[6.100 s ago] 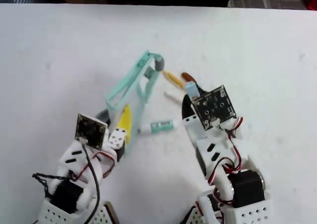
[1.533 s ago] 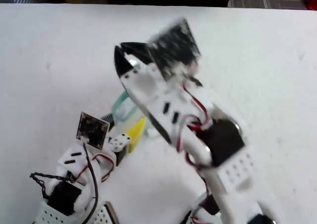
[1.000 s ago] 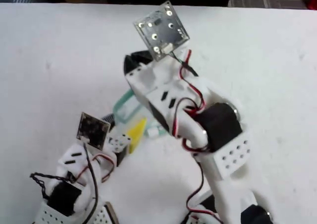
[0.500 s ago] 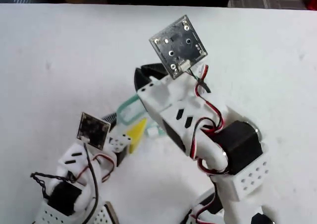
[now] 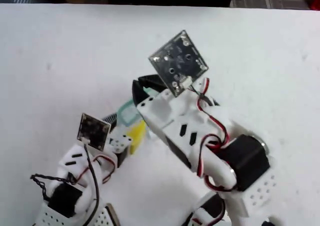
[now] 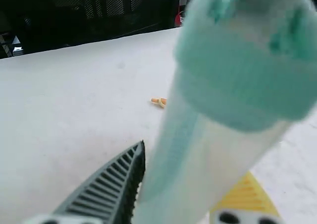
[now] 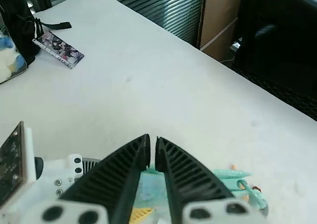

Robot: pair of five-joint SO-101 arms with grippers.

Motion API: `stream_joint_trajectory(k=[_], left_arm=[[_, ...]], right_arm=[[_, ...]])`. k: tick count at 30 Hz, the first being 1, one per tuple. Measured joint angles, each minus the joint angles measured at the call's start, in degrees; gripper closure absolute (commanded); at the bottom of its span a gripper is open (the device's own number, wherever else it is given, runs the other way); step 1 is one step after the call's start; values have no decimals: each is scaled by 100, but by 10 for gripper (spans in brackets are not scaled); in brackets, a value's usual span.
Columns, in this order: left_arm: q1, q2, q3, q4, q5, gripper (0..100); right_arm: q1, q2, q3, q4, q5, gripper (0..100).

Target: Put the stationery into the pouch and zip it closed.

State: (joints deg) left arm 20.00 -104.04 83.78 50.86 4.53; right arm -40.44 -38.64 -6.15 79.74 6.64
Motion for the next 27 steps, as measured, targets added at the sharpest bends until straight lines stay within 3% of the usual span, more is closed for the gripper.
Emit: stream_joint_trajectory(k=[11,19,27], left_arm=[[0,0,0,0,0,786],[0,0,0,0,0,788],[-9,0,0,-97,-62,980]], right_arm=[[-9,-62,79,-53,70,981],[396,-105,79,-62,440,981],[1653,-105,79,246,475,978]])
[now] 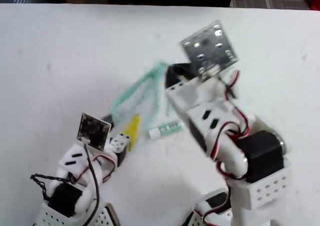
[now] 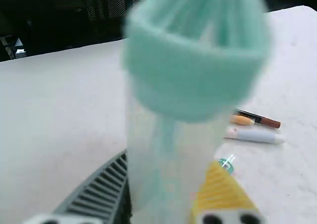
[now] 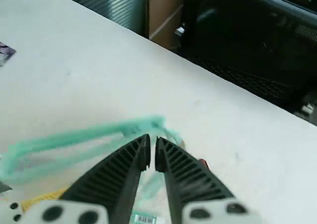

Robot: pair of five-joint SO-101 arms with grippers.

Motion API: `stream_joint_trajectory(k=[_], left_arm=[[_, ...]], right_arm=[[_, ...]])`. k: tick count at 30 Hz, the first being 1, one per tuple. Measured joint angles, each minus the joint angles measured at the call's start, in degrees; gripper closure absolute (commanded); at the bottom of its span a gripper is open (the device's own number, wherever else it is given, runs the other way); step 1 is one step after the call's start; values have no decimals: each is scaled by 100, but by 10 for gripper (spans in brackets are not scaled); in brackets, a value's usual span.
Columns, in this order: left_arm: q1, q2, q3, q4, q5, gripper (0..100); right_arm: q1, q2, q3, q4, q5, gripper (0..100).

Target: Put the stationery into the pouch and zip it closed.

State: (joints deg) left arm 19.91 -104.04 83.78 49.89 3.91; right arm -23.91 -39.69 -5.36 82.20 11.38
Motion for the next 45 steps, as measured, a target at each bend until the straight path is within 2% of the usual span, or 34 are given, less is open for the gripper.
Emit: stream_joint_trajectory(k=[5,9,13,18,23,26,29,34,39,45], left_arm=[[0,0,0,-149,-677,977],[-62,0,0,-149,-826,977],[-475,0,0,-149,-844,977],[-1389,9,9,-677,-791,977],[-2673,9,9,-1011,62,976],[-3437,9,9,-1178,484,976],[-3895,9,9,-1196,774,976],[-3991,9,9,-1196,862,976],[-3991,9,9,-1196,862,976],[-3991,9,9,-1196,862,976]], right_arm=[[554,0,0,580,123,978],[607,0,79,905,1292,978],[598,53,738,914,2514,977],[413,756,1741,914,3631,976],[-70,1257,2031,914,4308,966],[-536,1503,2295,835,4527,866],[-923,1776,2664,484,4844,759],[-1134,2541,3007,-149,5451,762],[-1187,3569,2998,-325,6057,783],[-1178,4563,2505,-360,6136,783]])
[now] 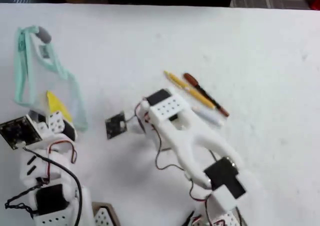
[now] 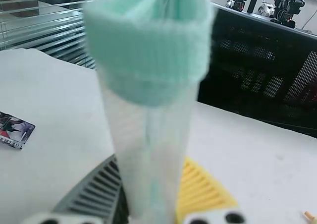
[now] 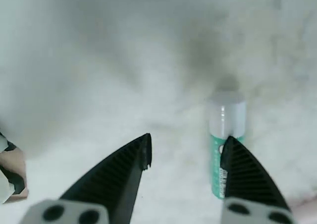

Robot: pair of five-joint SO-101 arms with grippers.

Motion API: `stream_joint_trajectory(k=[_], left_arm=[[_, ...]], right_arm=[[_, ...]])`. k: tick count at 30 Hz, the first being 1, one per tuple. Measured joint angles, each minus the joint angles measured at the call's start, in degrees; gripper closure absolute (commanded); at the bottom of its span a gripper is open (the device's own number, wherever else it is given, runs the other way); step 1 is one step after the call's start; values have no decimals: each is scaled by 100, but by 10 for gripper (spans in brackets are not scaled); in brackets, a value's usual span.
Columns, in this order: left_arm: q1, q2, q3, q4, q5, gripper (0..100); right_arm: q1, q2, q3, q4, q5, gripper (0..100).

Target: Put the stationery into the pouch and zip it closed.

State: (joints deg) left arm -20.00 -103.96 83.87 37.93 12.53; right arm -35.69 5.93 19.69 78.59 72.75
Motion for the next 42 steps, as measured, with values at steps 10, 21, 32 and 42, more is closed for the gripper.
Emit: stream_joint_trajectory(k=[10,21,32,42], left_arm=[[0,0,0,0,0,976],[0,0,0,0,0,976],[0,0,0,0,0,976],[62,0,0,0,0,976]], right_arm=[[9,114,-316,35,0,780],[-62,545,-35,-1099,-404,814],[-88,545,-26,-1196,-440,872],[-53,527,440,-1512,-440,762]])
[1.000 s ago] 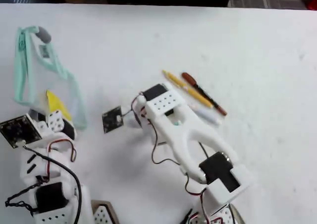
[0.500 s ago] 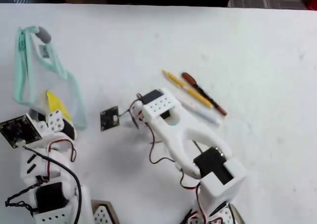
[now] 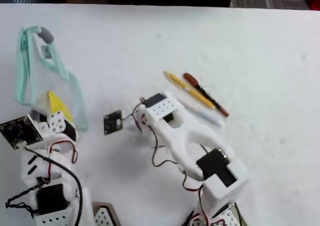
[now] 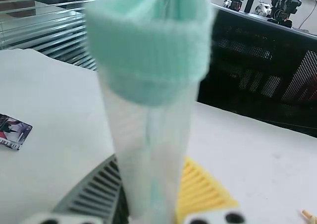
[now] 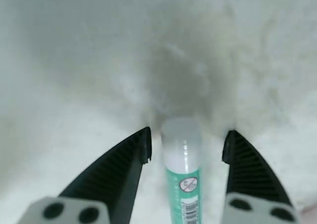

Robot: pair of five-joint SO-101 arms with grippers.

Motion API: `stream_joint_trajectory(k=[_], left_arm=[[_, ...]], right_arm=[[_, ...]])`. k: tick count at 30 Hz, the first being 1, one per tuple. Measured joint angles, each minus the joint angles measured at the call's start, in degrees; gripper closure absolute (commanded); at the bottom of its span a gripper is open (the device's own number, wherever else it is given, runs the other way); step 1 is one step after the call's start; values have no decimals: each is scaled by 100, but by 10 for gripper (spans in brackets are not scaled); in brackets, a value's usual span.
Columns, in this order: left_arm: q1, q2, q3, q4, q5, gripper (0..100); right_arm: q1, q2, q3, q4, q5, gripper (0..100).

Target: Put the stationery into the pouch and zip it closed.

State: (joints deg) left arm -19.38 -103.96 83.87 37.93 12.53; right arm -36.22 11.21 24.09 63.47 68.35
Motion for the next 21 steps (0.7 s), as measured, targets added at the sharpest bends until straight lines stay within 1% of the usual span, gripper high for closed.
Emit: stream_joint_trajectory(k=[2,3,8,11,14,18,21], left_arm=[[0,0,0,0,0,976],[0,0,0,0,0,976],[0,0,0,0,0,976],[0,0,0,0,0,976],[0,0,0,0,0,976],[448,0,0,202,-35,977],[738,0,0,237,-308,977]], right_arm=[[0,-18,132,-149,0,774],[0,-18,149,-176,0,796],[105,-18,79,-334,0,986],[149,-9,97,-343,-9,950],[149,-9,9,-343,-26,974],[149,9,-220,-193,-44,981],[141,-299,-554,299,-387,981]])
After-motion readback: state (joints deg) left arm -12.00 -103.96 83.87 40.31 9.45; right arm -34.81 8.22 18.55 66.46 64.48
